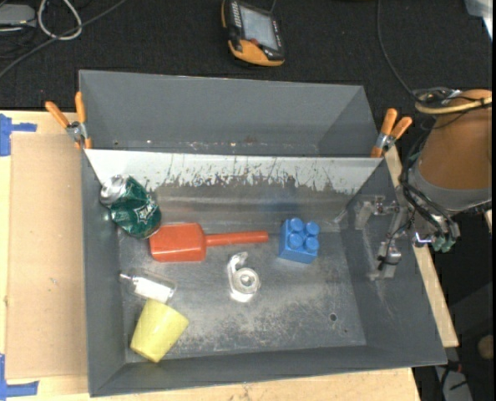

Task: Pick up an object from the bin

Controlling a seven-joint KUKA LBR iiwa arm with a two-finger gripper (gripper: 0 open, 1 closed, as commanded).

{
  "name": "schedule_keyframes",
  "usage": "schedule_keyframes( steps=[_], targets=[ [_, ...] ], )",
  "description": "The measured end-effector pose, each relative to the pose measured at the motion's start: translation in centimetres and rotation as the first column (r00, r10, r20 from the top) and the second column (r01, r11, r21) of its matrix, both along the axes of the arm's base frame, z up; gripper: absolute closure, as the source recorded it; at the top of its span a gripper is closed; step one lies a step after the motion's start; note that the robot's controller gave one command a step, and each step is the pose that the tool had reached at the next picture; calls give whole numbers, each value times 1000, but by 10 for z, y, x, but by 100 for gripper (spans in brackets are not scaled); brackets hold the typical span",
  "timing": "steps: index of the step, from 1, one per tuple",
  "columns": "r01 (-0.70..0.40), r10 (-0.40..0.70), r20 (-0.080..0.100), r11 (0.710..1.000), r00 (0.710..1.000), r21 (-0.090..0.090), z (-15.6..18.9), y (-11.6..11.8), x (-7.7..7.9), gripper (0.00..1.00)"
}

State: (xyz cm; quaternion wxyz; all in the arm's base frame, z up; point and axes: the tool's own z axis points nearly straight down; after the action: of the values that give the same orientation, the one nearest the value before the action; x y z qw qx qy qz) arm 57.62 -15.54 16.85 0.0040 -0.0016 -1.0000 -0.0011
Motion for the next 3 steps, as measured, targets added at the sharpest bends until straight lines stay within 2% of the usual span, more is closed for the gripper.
schedule_keyframes(
  steps=[1,2,3],
  targets=[
    [-5,5,7,1000,1000,-2,5,1,2,0],
    [225,-225,1,974,974,1,-102,62,45,0],
    [26,-26,14,1000,1000,-3,-41,44,44,0]
  ],
)
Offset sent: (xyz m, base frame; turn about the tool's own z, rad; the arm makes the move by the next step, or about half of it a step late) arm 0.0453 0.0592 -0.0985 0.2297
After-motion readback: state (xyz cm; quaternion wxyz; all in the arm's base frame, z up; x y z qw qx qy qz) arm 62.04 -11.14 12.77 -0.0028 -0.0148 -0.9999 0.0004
